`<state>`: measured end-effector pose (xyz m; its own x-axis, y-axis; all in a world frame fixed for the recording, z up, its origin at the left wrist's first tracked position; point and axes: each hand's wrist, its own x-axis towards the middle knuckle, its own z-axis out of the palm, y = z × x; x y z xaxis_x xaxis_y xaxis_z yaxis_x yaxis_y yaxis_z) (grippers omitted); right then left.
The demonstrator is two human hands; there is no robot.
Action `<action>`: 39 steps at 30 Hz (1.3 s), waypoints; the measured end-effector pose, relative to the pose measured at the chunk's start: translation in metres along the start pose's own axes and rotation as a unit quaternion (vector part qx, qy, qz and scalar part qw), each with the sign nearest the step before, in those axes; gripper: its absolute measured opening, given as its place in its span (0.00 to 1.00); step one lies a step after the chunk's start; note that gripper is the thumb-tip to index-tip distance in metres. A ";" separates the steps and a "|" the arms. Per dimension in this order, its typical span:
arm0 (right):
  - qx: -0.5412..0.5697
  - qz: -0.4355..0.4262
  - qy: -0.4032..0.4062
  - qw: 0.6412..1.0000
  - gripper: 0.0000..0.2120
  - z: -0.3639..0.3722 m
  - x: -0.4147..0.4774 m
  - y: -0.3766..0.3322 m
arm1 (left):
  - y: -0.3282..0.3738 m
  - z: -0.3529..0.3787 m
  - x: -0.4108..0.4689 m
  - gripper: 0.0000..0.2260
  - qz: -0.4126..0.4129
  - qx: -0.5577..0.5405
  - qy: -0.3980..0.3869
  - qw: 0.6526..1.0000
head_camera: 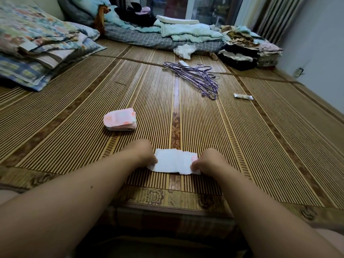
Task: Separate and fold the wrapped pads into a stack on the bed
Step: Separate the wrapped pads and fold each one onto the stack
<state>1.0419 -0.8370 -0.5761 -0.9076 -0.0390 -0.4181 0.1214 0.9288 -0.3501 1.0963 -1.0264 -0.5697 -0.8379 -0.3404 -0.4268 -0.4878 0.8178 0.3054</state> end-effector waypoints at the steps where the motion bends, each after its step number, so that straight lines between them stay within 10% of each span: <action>1: 0.001 -0.006 0.015 1.000 0.09 0.001 -0.001 0.000 | 0.001 0.000 0.000 0.07 0.007 -0.016 0.012 1.000; 5: 0.033 -0.025 0.076 0.996 0.09 0.000 -0.001 0.003 | -0.003 0.000 -0.003 0.03 0.017 -0.165 0.052 0.985; 13: -0.066 -0.075 0.106 0.989 0.10 0.011 -0.005 -0.010 | -0.015 0.000 -0.010 0.25 0.007 -0.270 0.046 0.962; 19: 0.067 -0.042 0.107 0.991 0.05 -0.012 -0.005 -0.005 | -0.026 -0.002 -0.010 0.13 0.012 -0.324 0.004 0.946; 24: 0.255 -0.119 0.035 0.959 0.03 -0.022 -0.030 -0.030 | -0.029 -0.004 -0.010 0.03 0.002 -0.359 -0.003 0.933; 39: 0.237 -0.139 -0.137 0.952 0.11 0.028 -0.036 -0.079 | -0.029 -0.002 -0.022 0.09 -0.012 -0.442 -0.044 0.896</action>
<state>1.0761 -0.9195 -0.5564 -0.8002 -0.4134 -0.4346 0.1192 0.6005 -0.7907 1.1283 -1.0433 -0.5679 -0.8209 -0.2825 -0.4963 -0.5417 0.1097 0.8334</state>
